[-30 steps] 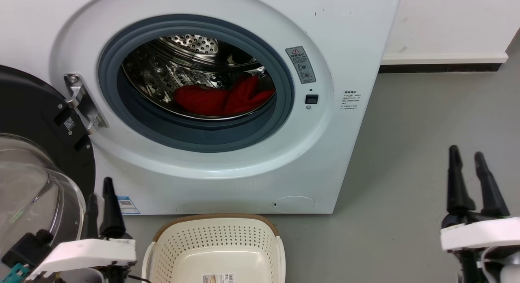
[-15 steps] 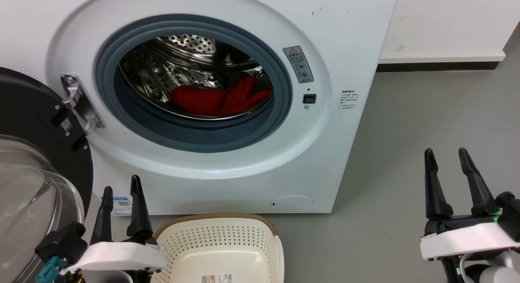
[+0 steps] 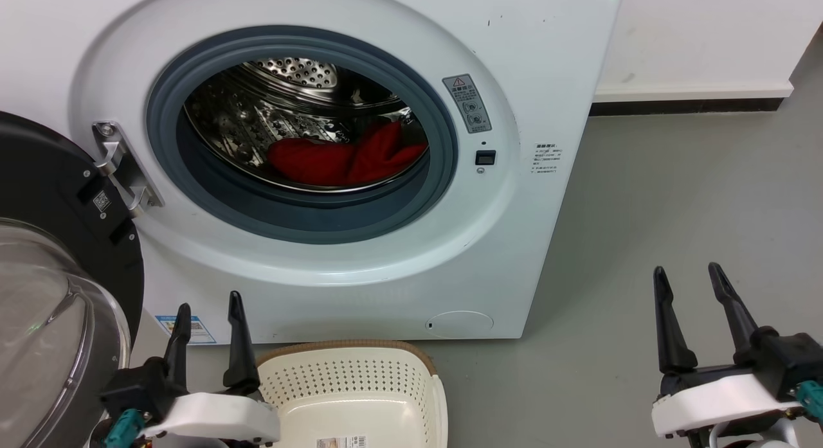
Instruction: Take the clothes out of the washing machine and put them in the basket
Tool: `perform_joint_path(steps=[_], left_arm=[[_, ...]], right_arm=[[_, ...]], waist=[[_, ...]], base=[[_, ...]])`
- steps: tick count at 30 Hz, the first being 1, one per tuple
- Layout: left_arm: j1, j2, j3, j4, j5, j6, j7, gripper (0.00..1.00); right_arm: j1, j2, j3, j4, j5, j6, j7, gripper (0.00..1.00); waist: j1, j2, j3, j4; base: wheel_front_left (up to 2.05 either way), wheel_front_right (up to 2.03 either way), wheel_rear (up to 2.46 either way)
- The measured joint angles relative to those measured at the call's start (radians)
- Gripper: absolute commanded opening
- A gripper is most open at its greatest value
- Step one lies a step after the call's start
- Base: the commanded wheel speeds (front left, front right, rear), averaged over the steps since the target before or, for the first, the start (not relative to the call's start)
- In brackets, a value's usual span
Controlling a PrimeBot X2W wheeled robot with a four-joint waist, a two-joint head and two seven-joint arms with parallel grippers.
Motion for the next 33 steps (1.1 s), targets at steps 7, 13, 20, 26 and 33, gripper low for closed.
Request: perform_joint_path(steps=[7,13,20,26,33], left_arm=[[0.001,0.030,-0.057,-0.002,0.088,0.042,-0.015,1.00],[0.015,0.036,-0.074,0.024,0.113,0.054,-0.029,1.00],[0.016,0.035,-0.078,0.027,0.148,0.038,-0.043,1.00],[0.021,0.040,-0.092,0.038,0.217,0.035,-0.056,1.00],[0.029,0.035,-0.089,0.051,0.248,0.025,-0.068,1.00]], right_arm=[[0.005,0.000,0.005,0.025,-0.068,0.000,-0.016,1.00],[0.008,0.000,0.002,0.047,-0.096,0.000,-0.028,1.00],[0.009,0.000,0.002,0.049,-0.136,0.000,-0.044,1.00],[0.013,-0.001,0.002,0.049,-0.180,0.000,-0.055,1.00],[0.022,-0.001,-0.001,0.060,-0.192,0.000,-0.069,1.00]], waist=[[0.0000,0.0000,-0.001,0.000],[0.0000,0.0000,-0.002,-0.001],[-0.0001,0.0000,-0.003,-0.004],[0.0000,0.0000,-0.005,-0.006],[-0.0001,0.0000,-0.009,-0.008]], base=[[0.00,0.00,0.00],[0.00,0.00,0.00],[0.00,0.00,0.00],[0.00,0.00,0.00],[0.00,0.00,0.00]])
